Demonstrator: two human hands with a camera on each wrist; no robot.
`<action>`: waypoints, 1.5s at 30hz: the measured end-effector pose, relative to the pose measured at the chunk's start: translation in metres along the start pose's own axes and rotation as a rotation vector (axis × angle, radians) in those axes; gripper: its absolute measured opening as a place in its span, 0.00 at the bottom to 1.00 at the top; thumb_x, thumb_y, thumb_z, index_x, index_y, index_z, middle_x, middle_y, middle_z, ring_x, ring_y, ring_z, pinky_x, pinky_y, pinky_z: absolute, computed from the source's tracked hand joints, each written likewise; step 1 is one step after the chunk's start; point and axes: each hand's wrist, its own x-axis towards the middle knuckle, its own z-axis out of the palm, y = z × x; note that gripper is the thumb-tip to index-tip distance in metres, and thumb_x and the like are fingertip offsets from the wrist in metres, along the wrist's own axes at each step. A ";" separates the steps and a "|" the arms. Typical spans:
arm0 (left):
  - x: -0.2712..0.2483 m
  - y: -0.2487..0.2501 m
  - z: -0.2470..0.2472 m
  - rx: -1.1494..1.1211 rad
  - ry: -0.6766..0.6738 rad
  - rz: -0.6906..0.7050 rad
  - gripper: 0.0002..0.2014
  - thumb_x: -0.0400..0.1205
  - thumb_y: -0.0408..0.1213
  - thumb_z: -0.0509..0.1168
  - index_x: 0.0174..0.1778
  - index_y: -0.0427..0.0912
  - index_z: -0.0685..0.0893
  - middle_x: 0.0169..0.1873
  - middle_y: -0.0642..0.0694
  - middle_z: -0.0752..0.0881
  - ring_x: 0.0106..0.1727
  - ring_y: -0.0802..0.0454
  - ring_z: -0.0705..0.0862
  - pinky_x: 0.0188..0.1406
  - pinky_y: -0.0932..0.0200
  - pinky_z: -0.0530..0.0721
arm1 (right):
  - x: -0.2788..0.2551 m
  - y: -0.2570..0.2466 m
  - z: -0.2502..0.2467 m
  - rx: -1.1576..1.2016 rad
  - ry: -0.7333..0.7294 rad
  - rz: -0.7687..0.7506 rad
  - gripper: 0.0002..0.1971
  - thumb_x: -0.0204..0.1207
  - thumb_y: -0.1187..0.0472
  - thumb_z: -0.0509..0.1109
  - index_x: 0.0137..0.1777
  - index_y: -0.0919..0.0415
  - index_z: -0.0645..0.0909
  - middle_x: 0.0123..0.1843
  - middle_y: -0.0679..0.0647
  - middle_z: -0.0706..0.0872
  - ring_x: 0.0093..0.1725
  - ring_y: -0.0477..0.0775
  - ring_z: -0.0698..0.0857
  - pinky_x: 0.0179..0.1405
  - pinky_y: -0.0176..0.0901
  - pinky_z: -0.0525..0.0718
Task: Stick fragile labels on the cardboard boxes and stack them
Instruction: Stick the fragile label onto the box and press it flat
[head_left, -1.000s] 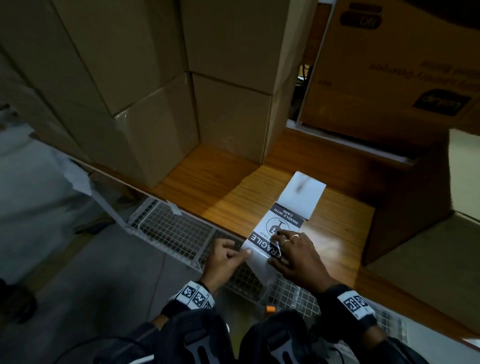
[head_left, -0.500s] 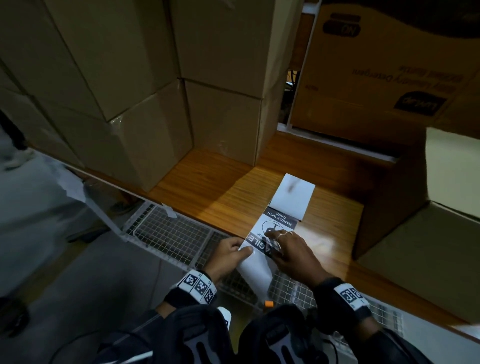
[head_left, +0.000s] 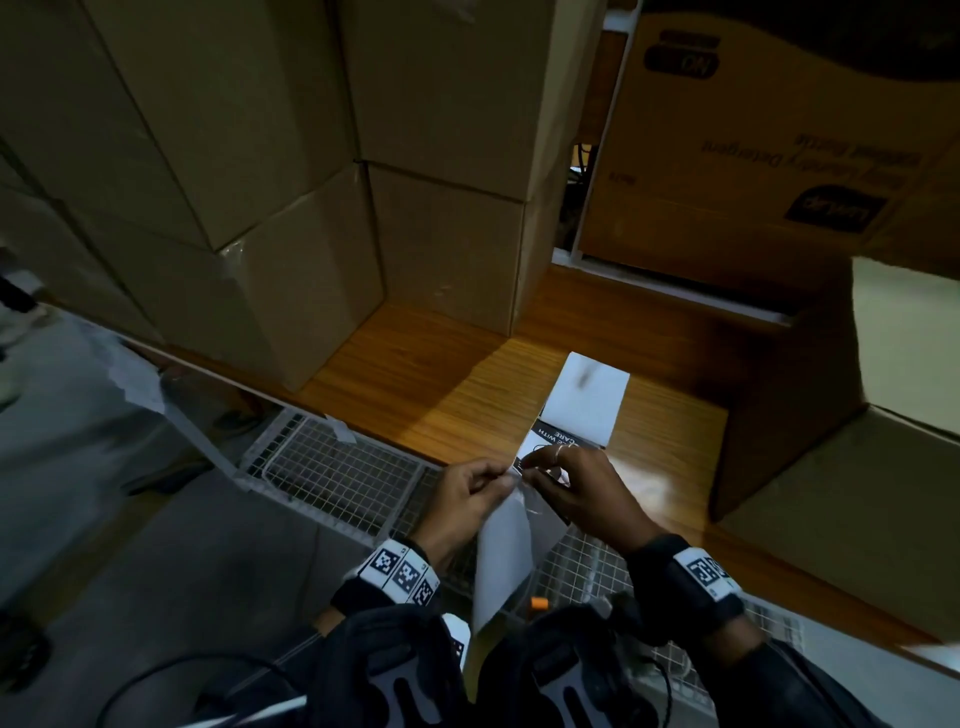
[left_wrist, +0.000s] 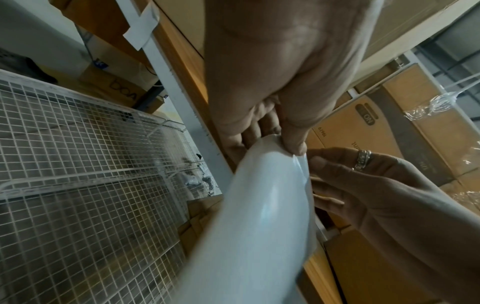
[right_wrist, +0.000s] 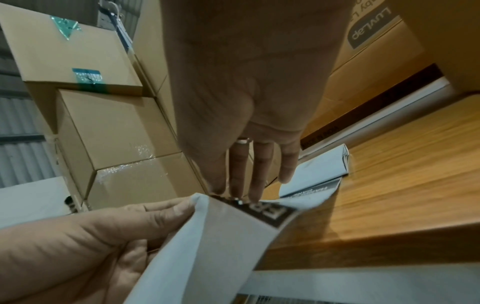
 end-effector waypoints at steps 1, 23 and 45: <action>0.001 0.002 0.000 -0.002 -0.009 0.011 0.06 0.85 0.34 0.70 0.54 0.44 0.91 0.49 0.48 0.93 0.55 0.52 0.90 0.54 0.57 0.87 | 0.000 -0.002 -0.001 -0.005 0.001 -0.002 0.09 0.83 0.47 0.74 0.55 0.49 0.91 0.49 0.41 0.93 0.47 0.36 0.87 0.44 0.45 0.85; 0.017 -0.013 -0.033 0.132 -0.021 -0.029 0.08 0.86 0.36 0.69 0.60 0.45 0.88 0.49 0.44 0.93 0.54 0.45 0.91 0.48 0.52 0.90 | 0.019 0.014 -0.026 0.207 0.272 0.288 0.09 0.84 0.59 0.73 0.42 0.54 0.88 0.34 0.46 0.88 0.34 0.38 0.85 0.32 0.29 0.77; 0.029 0.004 -0.050 0.212 -0.133 0.070 0.17 0.89 0.33 0.64 0.72 0.54 0.84 0.63 0.50 0.89 0.61 0.54 0.88 0.56 0.55 0.89 | 0.018 -0.011 -0.021 0.344 -0.065 0.216 0.34 0.69 0.33 0.79 0.73 0.47 0.80 0.66 0.38 0.86 0.65 0.33 0.84 0.64 0.32 0.83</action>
